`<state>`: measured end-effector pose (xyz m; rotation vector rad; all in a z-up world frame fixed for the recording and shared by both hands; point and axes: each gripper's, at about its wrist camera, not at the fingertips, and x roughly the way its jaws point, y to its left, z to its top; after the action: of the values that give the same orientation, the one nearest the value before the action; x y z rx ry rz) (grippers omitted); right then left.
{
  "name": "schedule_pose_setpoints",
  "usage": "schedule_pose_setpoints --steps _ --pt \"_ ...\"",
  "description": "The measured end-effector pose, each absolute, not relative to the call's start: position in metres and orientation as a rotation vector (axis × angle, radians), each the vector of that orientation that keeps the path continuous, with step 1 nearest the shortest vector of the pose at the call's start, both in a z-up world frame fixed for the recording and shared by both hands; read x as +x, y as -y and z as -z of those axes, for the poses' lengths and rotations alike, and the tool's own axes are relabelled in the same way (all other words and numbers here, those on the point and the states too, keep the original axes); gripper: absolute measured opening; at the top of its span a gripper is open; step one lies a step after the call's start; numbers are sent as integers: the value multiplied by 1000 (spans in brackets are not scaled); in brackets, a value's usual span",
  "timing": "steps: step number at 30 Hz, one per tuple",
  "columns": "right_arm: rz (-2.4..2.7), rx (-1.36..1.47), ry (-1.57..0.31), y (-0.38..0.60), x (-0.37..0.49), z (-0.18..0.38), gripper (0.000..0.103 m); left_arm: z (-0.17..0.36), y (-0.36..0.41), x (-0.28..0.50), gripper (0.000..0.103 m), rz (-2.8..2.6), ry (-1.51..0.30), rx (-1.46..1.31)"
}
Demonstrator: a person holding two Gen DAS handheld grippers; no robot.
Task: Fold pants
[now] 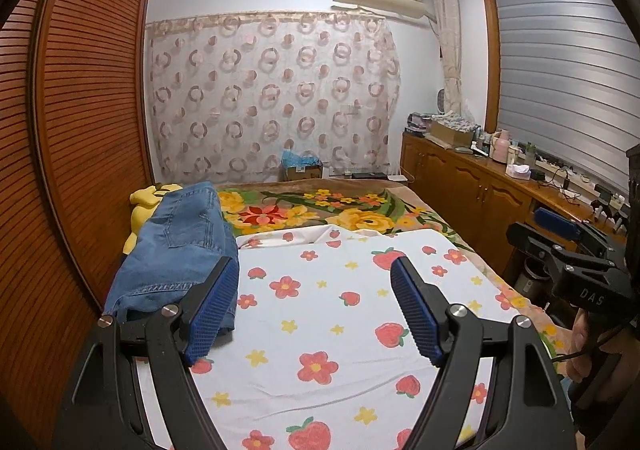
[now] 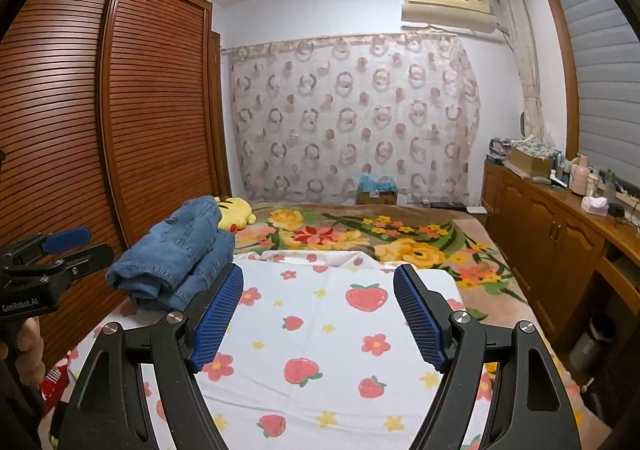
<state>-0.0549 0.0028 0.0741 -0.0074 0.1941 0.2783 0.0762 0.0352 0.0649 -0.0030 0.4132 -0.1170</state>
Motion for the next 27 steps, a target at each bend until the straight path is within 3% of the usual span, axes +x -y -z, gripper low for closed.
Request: schedule_pose_setpoints --steps 27 --pt "-283 -5 -200 -3 -57 -67 80 -54 -34 75 79 99 -434 5"
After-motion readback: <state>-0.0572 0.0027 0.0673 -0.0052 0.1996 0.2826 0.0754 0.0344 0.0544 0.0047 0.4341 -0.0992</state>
